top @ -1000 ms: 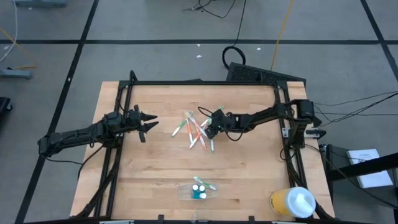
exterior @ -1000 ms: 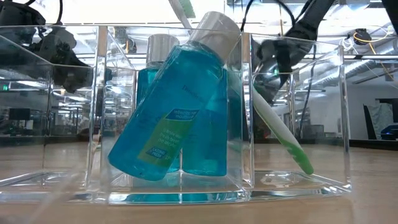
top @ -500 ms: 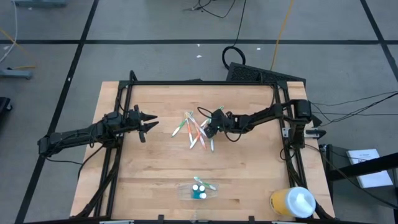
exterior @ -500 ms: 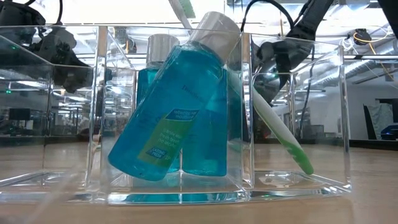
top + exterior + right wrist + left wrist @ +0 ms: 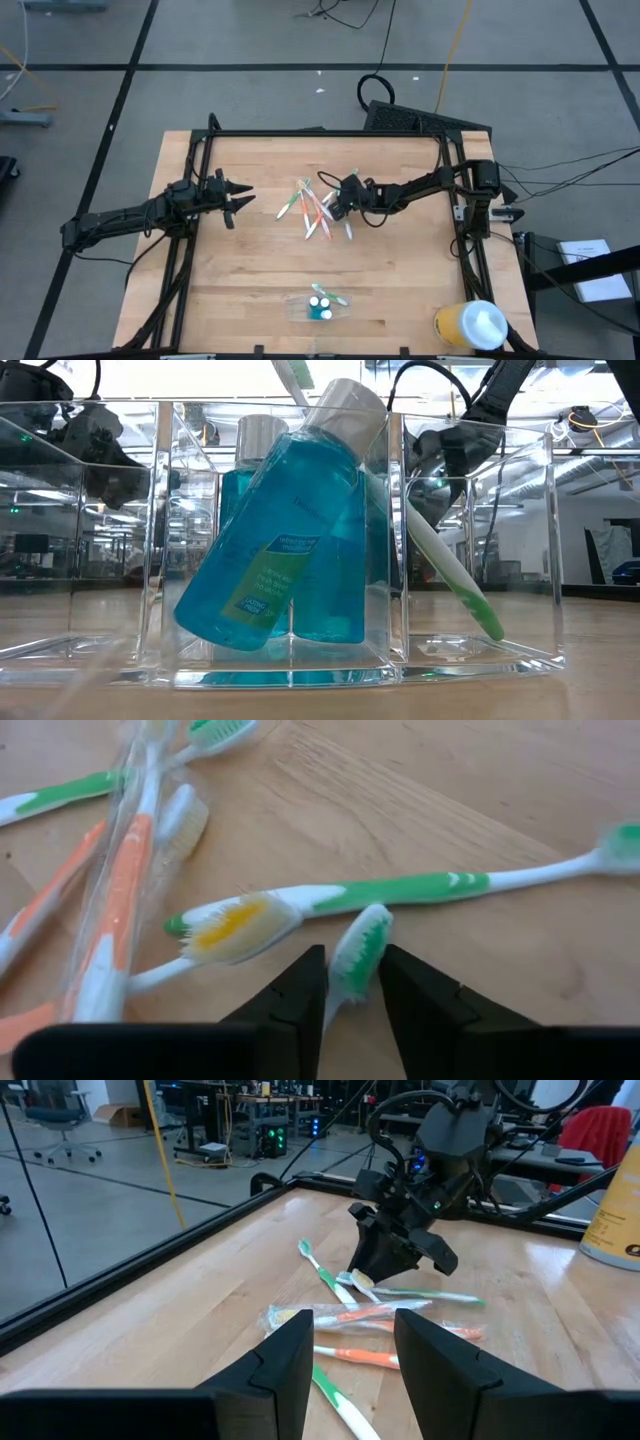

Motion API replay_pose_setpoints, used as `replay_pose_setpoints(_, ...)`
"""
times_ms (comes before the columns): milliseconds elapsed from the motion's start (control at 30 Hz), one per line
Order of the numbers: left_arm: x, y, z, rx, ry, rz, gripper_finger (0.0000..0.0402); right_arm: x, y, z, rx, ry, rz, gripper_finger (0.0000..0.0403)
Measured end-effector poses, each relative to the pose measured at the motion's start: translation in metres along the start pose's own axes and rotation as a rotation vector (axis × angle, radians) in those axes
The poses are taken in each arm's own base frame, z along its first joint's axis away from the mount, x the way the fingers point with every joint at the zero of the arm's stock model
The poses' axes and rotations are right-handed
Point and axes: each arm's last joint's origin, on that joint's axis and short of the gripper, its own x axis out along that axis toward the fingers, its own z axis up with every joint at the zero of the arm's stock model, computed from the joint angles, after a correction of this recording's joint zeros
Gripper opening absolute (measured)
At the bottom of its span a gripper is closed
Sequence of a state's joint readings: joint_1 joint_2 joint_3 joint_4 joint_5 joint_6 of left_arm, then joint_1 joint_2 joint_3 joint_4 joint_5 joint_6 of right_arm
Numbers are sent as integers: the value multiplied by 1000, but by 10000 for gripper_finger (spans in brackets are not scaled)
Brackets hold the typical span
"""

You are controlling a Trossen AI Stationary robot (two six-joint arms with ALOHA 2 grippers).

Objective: Pick & Place toothbrushing station
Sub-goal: Put the green toothbrush into the transparent organizer

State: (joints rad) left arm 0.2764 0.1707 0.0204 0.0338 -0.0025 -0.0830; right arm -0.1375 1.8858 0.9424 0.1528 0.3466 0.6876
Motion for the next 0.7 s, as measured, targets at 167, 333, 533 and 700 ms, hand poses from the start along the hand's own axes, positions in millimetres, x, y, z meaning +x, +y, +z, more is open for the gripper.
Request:
replay_pose_setpoints(167, 0, 0, 0, 0, 0, 0, 147, 0, 0, 0, -21, 0, 0, 75)
replay_pose_setpoints(333, 0, 0, 0, 0, 0, 0, 147, -1, 0, 2, -48, -6, 9, 65)
replay_pose_setpoints(533, 0, 0, 0, 0, 0, -1, 147, -5, 4, 6, -80, -27, 55, 60)
replay_pose_setpoints(700, 0, 0, 0, 0, 0, -1, 147, -7, 7, 9, -95, -34, 104, 59)
